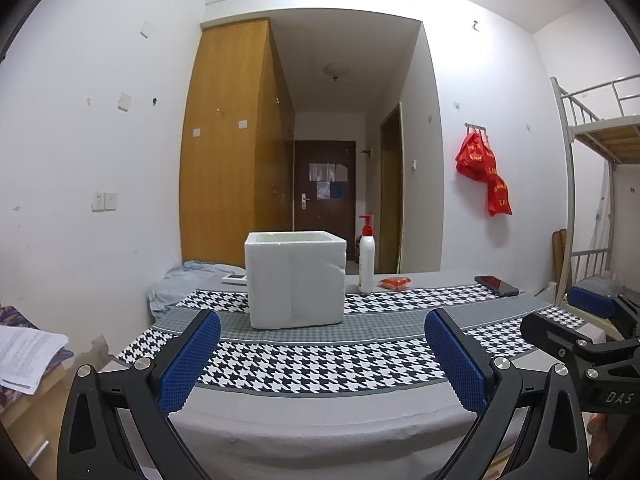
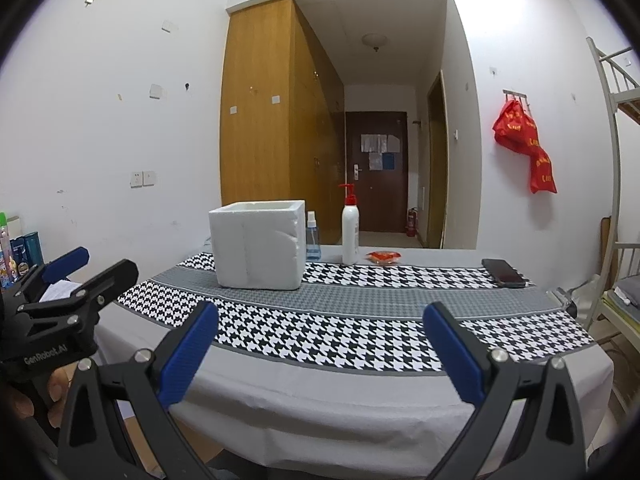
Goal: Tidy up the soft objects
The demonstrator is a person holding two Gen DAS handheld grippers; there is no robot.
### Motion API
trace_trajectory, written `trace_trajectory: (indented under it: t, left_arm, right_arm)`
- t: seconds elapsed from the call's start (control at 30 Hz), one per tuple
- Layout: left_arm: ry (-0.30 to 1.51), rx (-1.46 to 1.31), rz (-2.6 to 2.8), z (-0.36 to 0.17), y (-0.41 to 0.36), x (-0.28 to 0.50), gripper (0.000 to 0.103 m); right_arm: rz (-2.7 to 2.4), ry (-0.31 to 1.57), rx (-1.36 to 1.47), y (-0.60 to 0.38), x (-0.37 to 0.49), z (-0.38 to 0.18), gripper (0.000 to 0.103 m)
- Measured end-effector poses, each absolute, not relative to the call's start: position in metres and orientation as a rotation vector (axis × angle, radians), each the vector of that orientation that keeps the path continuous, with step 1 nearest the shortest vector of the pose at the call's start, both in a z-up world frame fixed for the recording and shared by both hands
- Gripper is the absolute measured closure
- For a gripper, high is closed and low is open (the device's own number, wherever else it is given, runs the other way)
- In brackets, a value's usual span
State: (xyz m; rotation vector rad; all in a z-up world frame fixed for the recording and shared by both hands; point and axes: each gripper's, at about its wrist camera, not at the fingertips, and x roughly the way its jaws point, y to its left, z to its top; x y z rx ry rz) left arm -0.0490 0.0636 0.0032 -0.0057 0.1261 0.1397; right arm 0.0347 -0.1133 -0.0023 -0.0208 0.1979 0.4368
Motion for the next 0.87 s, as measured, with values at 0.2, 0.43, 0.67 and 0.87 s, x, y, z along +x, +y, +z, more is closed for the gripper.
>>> trace_trajectory:
  t: [0.2,0.43,0.67,0.87]
  left_arm:
    - [0.129,0.011,0.132,0.0033,0.0591,-0.0484,0.001]
    - [0.135,0.015,0.127,0.0029,0.0577,-0.0472,0.001]
    - [0.132,0.02,0.118,0.0029,0.0568,-0.0487,0.001]
    - [0.132,0.022,0.116,0.0026,0.0567,-0.0496,0.001]
  right_arm:
    - [0.439,0.202,-0.029,-0.1118,0.0343,-0.0028,0.0]
    - [0.437,0.206,-0.034,-0.1126,0.0352,-0.0038,0.0]
    - [0.435,0.206,-0.033,-0.1121,0.035,-0.0025,0.0]
    - [0.436,0.203,-0.035,-0.1117,0.0347,-0.002,0.0]
